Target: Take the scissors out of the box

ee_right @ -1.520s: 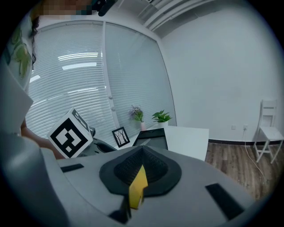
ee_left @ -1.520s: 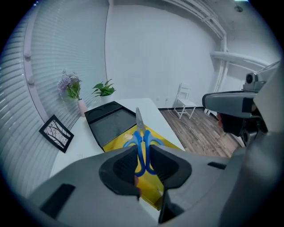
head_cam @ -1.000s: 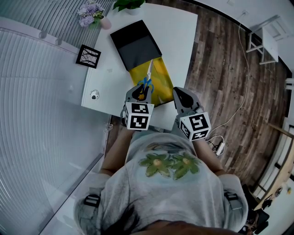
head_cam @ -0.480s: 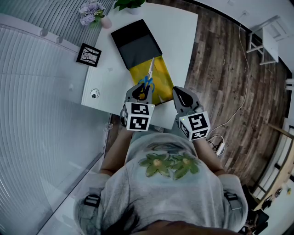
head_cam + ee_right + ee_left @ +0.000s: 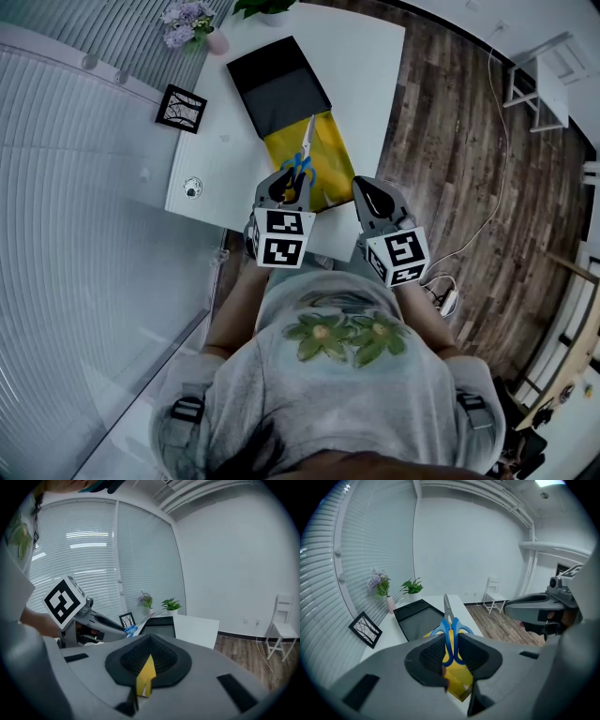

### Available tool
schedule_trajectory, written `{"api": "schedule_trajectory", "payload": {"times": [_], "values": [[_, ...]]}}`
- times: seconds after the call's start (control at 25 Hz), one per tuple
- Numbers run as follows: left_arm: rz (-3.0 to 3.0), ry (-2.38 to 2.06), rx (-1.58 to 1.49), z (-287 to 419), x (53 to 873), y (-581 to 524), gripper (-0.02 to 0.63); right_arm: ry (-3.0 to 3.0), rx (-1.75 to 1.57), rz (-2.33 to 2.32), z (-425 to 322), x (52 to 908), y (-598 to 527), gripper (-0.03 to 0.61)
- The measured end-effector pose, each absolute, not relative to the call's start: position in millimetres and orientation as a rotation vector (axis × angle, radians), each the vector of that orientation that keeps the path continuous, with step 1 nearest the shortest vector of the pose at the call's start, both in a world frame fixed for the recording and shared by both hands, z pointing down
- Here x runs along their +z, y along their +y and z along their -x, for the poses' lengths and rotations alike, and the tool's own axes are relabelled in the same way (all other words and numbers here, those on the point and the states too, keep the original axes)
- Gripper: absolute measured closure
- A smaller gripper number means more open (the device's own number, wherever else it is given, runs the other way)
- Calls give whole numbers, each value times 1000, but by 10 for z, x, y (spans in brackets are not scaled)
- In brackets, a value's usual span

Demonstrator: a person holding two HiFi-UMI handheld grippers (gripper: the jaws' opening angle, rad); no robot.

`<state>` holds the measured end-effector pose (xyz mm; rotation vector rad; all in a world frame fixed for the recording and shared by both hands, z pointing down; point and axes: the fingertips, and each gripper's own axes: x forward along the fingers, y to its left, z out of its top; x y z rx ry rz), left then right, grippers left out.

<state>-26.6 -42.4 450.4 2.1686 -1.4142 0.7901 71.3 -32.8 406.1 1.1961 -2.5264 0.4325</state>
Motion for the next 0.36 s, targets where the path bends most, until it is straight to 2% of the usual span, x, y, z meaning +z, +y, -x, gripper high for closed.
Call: {"api": "schedule_trajectory", "payload": {"times": [0.36], "values": [[-2171, -1406, 789, 249, 4528, -407, 523, -2519, 436, -1208, -743, 4074, -329, 572]]}}
